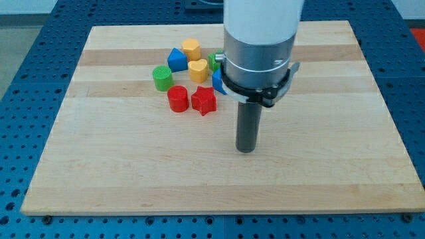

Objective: Slide the green circle to the top left corner of the board

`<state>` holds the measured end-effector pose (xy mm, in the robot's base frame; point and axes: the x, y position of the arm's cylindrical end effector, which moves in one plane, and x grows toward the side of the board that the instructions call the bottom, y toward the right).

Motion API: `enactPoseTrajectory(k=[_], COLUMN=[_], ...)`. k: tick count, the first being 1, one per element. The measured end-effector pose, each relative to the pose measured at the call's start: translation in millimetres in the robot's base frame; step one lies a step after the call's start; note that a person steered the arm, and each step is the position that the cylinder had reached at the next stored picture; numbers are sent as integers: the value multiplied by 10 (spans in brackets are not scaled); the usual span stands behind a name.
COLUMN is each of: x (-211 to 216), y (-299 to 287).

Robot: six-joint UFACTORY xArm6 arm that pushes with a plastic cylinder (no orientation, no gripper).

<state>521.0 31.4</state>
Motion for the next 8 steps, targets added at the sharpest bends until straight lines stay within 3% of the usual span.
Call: enactPoseTrajectory(k=[2, 3, 8], x=[-69, -443, -1348], y=[-873, -1226, -1353])
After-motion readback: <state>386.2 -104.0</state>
